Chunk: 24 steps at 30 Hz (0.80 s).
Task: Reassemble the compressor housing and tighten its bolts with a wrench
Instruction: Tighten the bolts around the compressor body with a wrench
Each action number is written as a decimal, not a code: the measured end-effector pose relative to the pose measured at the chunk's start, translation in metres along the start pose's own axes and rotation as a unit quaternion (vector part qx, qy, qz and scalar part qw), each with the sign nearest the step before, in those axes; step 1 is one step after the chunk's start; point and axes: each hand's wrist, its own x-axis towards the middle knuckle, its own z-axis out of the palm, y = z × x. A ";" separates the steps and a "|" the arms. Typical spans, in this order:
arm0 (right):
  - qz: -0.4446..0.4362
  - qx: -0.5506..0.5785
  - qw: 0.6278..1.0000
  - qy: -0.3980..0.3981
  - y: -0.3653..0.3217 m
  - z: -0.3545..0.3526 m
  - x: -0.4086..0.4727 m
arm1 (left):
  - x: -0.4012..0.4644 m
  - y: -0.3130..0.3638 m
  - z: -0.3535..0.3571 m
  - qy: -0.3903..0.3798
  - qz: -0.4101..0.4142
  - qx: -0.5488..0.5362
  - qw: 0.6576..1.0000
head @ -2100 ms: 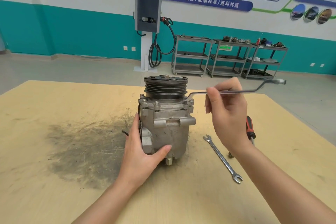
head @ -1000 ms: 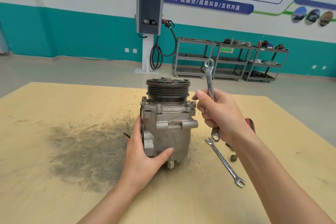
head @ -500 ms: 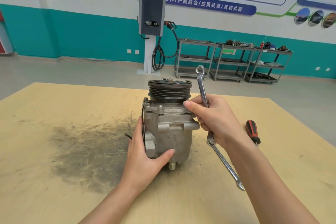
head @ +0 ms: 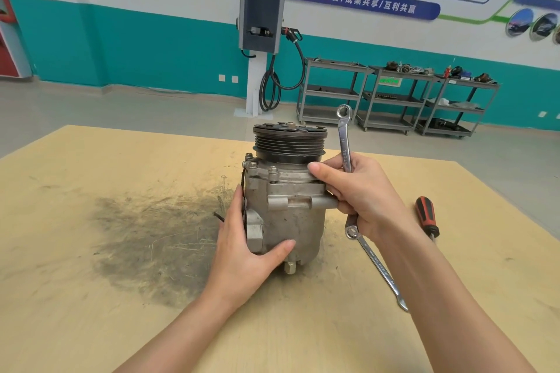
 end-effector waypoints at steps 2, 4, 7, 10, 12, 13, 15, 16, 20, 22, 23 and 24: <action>0.002 0.000 1.000 -0.010 -0.001 -0.002 0.000 | 0.000 -0.001 -0.001 0.001 0.001 0.005 1.000; 0.008 0.020 0.999 -0.047 -0.003 -0.006 -0.001 | 0.000 -0.001 -0.001 0.000 -0.001 0.008 1.000; 0.029 0.069 0.994 -0.078 -0.004 -0.011 0.000 | 0.001 0.000 0.000 0.000 -0.002 0.009 1.000; 0.038 0.088 0.993 -0.074 -0.002 -0.009 0.000 | 0.000 0.000 0.000 0.002 0.000 0.010 1.000; 0.036 0.077 0.995 -0.052 -0.001 -0.006 0.000 | 0.000 -0.001 0.000 0.004 0.000 0.013 1.000; 0.031 0.067 0.996 -0.042 -0.001 -0.005 0.000 | 0.000 -0.001 0.000 0.006 0.000 0.015 1.000; 0.018 0.049 0.998 -0.037 -0.001 -0.006 0.000 | 0.000 -0.001 0.000 0.006 0.000 0.017 1.000; 0.016 0.048 0.998 -0.046 -0.001 -0.007 0.000 | 0.001 -0.001 0.000 0.006 0.000 0.017 1.000; 0.036 0.095 0.991 -0.087 -0.002 -0.013 0.001 | 0.001 -0.001 0.001 0.005 -0.001 0.015 1.000; 0.038 0.105 0.989 -0.093 -0.001 -0.014 0.002 | 0.001 -0.002 0.001 0.005 0.000 0.015 1.000; 0.035 0.104 0.990 -0.094 0.000 -0.013 0.002 | 0.001 -0.002 0.001 0.006 0.000 0.016 1.000; 0.032 0.099 0.990 -0.091 0.000 -0.011 0.002 | 0.001 -0.002 0.001 0.007 0.001 0.016 1.000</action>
